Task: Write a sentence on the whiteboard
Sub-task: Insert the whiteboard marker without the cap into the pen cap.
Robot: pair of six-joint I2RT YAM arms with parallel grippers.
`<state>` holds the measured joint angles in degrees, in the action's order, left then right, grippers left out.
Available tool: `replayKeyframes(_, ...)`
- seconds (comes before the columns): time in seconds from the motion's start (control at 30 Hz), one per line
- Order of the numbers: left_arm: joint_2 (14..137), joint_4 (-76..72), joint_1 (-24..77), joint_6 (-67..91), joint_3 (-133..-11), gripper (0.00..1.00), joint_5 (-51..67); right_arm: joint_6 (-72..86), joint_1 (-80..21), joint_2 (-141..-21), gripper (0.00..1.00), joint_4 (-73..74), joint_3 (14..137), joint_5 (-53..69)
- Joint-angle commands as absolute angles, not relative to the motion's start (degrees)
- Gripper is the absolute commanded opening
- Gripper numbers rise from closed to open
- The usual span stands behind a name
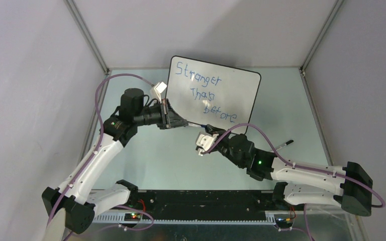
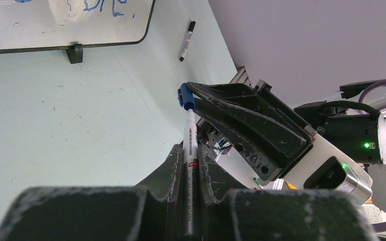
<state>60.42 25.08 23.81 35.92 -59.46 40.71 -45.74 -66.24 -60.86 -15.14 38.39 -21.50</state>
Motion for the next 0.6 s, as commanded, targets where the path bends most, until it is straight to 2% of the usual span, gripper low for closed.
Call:
replayKeyframes(0.0, 59.56, 24.88, 23.47, 34.47, -61.85, 0.0, 41.77, -46.25, -66.68, -60.68, 0.0, -18.18, 40.88, -21.91)
replayKeyframes(0.57, 60.09, 24.7, 23.53, 34.35, -61.77, 0.0, 41.33, -47.65, -68.42, -59.76, 0.0, -17.19, 40.9, -21.99)
